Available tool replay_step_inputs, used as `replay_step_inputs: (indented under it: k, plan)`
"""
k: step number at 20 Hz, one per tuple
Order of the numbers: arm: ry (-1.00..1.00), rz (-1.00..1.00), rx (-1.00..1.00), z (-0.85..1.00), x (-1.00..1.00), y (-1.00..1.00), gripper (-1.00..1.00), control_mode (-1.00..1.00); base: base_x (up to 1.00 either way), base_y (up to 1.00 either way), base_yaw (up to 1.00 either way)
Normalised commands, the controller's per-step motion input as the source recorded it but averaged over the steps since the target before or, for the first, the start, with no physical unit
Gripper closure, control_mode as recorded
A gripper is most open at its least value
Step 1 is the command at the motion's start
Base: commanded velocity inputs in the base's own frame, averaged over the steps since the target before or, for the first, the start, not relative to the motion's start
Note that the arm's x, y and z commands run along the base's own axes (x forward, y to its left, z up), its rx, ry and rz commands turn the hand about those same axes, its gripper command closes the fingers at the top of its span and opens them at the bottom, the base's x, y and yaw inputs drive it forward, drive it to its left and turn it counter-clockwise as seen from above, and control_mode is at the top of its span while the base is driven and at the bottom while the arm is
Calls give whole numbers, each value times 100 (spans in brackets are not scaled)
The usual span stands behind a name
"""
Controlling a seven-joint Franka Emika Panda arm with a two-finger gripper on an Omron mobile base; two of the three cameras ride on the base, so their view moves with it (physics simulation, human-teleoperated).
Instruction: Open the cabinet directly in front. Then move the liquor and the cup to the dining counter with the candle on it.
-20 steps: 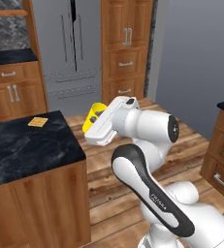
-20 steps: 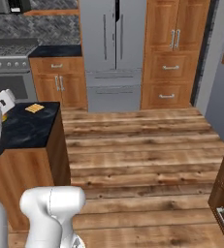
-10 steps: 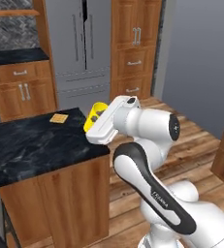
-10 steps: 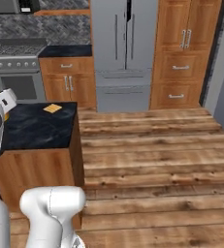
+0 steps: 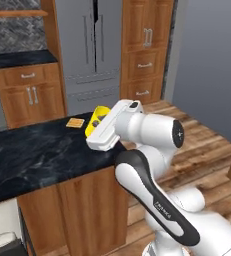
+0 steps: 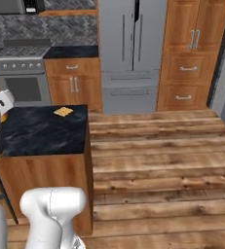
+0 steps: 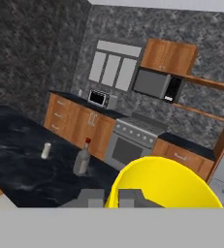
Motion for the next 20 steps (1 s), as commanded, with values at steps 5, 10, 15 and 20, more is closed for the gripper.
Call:
replay_step_inputs:
  k: [5,10,15,20]
  plan:
    - [0,0,0,0,0,0,100,100,88,7,-3]
    - [0,0,0,0,0,0,100,100,8,50,1]
    - [27,4,-19,-39,-17,80,100,-100,-2,20,1]
    - [44,5,-16,-47,0,72,100,-100,0,0,0]
